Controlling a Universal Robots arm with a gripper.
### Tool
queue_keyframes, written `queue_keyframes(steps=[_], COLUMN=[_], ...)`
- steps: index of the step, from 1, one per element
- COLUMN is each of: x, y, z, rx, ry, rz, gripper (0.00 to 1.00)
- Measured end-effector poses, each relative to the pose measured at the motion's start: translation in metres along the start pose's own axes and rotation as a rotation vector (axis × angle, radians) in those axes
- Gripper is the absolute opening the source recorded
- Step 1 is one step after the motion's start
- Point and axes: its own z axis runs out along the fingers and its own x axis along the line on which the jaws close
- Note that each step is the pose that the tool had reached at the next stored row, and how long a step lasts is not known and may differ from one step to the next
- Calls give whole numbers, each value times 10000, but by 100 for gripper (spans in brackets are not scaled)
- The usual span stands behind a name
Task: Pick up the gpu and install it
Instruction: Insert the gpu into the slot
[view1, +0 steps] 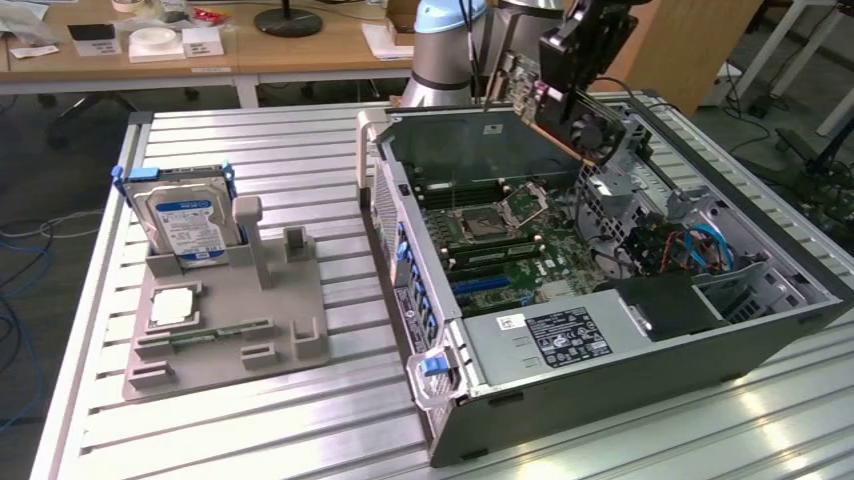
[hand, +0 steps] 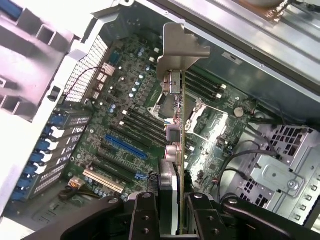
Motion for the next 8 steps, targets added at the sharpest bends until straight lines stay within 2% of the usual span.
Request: queue_keyframes(steps=[8], x=[0], y=[0], z=[0], rx=[-8], ry=[30], rz=[-833], gripper=[27])
